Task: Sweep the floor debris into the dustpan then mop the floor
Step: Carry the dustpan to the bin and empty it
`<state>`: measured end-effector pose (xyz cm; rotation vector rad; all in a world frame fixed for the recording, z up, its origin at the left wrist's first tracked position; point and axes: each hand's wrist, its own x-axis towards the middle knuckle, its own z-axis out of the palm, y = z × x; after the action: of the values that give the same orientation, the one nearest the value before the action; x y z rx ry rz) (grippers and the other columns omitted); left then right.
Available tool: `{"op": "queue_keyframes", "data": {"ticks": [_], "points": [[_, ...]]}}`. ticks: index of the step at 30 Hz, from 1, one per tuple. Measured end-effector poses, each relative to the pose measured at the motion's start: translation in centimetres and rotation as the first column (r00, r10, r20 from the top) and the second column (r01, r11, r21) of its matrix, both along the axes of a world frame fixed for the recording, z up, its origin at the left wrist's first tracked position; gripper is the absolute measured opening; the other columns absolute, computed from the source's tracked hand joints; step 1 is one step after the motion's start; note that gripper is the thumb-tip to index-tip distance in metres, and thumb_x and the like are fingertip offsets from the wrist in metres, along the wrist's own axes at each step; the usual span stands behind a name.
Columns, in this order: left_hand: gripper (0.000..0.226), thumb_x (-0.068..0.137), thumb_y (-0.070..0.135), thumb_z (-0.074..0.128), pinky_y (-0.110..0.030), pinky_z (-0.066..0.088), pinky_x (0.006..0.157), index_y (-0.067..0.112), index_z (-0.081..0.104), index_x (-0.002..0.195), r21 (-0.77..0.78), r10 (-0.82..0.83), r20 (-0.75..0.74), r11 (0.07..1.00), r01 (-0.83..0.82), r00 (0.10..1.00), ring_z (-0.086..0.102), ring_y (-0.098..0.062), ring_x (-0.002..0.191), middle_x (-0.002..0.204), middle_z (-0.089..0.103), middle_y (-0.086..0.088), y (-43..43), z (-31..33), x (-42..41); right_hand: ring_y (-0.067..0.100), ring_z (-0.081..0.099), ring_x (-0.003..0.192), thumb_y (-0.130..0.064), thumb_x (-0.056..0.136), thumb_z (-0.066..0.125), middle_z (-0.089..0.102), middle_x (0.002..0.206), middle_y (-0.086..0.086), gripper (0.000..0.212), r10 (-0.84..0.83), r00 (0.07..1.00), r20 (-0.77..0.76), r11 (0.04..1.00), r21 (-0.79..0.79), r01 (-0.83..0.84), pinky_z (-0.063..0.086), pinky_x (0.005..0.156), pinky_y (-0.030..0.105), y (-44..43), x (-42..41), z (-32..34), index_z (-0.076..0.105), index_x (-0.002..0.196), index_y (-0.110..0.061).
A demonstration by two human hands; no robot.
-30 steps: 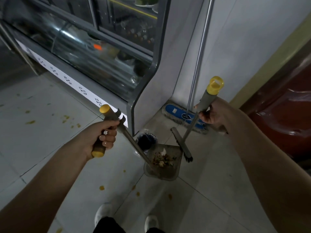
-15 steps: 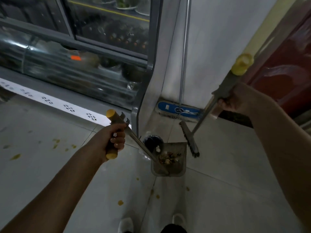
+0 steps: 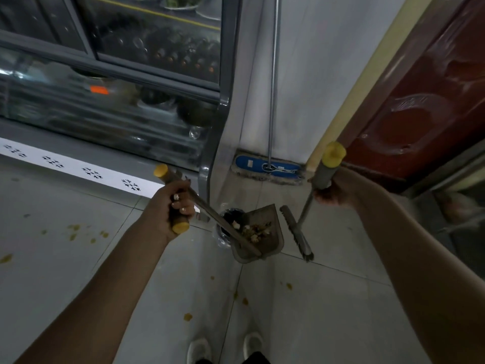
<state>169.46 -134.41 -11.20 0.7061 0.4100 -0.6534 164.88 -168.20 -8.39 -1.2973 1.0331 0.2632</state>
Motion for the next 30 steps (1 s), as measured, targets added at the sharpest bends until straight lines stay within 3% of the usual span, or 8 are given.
{"op": "queue_keyframes", "data": {"ticks": [6,10,12,17,21,25,30], "points": [[0.033,0.094,0.015,0.045,-0.010,0.030,0.029,0.016,0.039,0.062,-0.132,0.144,-0.010,0.981,-0.144,0.989,0.033,-0.002,0.026,0.036,0.035,0.010,-0.5,-0.4,-0.3,0.025,0.055,0.063,-0.032,0.099,0.045,0.052,0.083,0.017,0.043,-0.072,0.995,-0.072,0.993,0.090,0.078,0.051,0.033,0.029,3.9,-0.1,-3.1,0.051,0.129,-0.002],[0.039,0.093,0.021,0.052,-0.012,0.032,0.030,0.016,0.041,0.056,-0.183,0.237,-0.036,0.953,-0.240,0.971,0.034,-0.002,0.028,0.038,0.036,0.009,-0.2,-0.8,-0.5,0.029,0.054,0.065,-0.024,0.099,0.047,0.050,0.094,0.020,0.043,-0.165,0.983,-0.081,0.974,0.142,0.175,0.049,0.029,0.033,6.3,-0.5,-4.9,0.043,0.137,-0.002],[0.040,0.093,0.022,0.052,-0.012,0.033,0.030,0.016,0.041,0.055,-0.199,0.270,-0.066,0.940,-0.278,0.961,0.034,-0.002,0.028,0.038,0.036,0.009,0.1,-1.2,-0.6,0.031,0.054,0.066,-0.020,0.098,0.050,0.049,0.090,0.021,0.043,-0.184,0.978,-0.093,0.964,0.176,0.199,0.048,0.029,0.035,7.0,-0.8,-5.7,0.041,0.136,-0.002],[0.051,0.094,0.023,0.050,-0.012,0.031,0.030,0.017,0.044,0.044,-0.211,0.311,-0.087,0.923,-0.322,0.946,0.032,-0.003,0.028,0.037,0.033,0.009,0.7,-1.6,-1.0,0.031,0.054,0.067,-0.012,0.096,0.052,0.048,0.086,0.020,0.020,-0.174,0.977,-0.124,0.954,0.226,0.199,0.048,0.028,0.035,8.1,-0.9,-6.9,0.048,0.111,0.001],[0.042,0.092,0.022,0.052,-0.011,0.030,0.030,0.018,0.041,0.052,-0.204,0.286,-0.135,0.929,-0.310,0.948,0.031,-0.002,0.028,0.038,0.034,0.009,0.3,-1.5,-1.9,0.030,0.055,0.067,-0.009,0.096,0.053,0.049,0.087,0.020,0.015,-0.165,0.978,-0.126,0.952,0.238,0.192,0.049,0.029,0.033,8.8,-0.8,-7.9,0.048,0.106,0.001],[0.046,0.089,0.024,0.056,-0.012,0.033,0.029,0.016,0.047,0.045,-0.179,0.264,-0.185,0.938,-0.297,0.947,0.035,-0.001,0.029,0.040,0.038,0.008,0.1,-1.5,-2.7,0.028,0.056,0.066,-0.009,0.096,0.052,0.051,0.084,0.020,0.013,-0.167,0.976,-0.138,0.950,0.242,0.197,0.046,0.027,0.027,9.0,-0.8,-8.3,0.052,0.087,0.001],[0.024,0.087,0.026,0.063,-0.018,0.048,0.039,0.011,0.051,0.071,0.000,0.268,-0.208,0.962,-0.274,0.941,0.052,-0.008,0.036,0.045,0.053,0.000,0.2,-1.2,-3.2,0.028,0.055,0.066,-0.007,0.096,0.050,0.050,0.084,0.023,0.016,-0.146,0.978,-0.152,0.951,0.250,0.181,0.047,0.028,0.028,8.6,-1.5,-8.6,0.050,0.082,0.001]]}}
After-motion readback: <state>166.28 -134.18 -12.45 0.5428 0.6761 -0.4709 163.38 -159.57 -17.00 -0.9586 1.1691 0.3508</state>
